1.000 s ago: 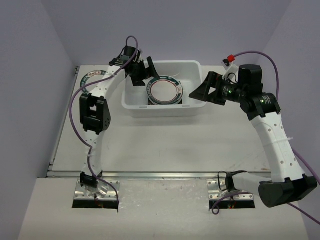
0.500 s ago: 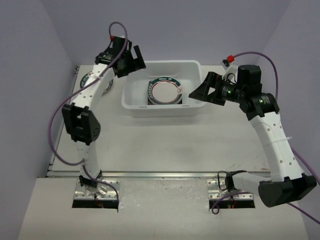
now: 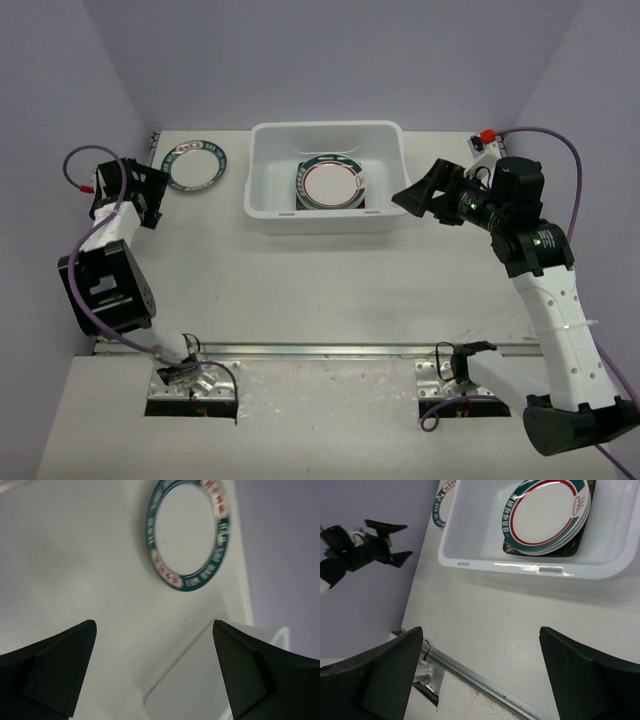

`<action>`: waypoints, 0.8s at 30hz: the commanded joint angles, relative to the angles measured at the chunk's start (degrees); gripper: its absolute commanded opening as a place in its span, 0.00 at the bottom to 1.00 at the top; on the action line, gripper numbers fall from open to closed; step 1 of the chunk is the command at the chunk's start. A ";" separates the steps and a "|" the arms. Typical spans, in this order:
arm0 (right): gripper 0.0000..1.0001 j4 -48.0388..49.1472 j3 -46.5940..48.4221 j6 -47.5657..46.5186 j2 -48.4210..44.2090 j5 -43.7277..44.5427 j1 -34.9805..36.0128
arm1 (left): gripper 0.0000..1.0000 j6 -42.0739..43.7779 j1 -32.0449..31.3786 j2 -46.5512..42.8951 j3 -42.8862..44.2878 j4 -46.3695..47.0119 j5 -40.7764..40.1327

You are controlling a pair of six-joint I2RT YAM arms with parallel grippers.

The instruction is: Place the plates into the plastic bin on the countertop

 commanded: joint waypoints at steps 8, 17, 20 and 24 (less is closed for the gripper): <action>0.99 8.65 -5.40 2.81 -1.49 -9.63 -0.14 | 0.99 -1.15 -0.02 16.14 6.65 11.54 9.23; 0.99 7.60 -1.72 0.63 2.21 -9.41 -0.05 | 0.93 -3.16 -1.88 28.15 13.35 9.06 8.31; 0.99 7.11 -0.27 0.20 3.77 -9.40 -0.11 | 0.89 -3.72 -2.60 29.99 14.45 8.80 6.70; 0.99 5.24 2.41 -2.52 5.38 -6.26 -0.10 | 0.79 -4.60 -3.06 32.38 16.58 7.58 6.23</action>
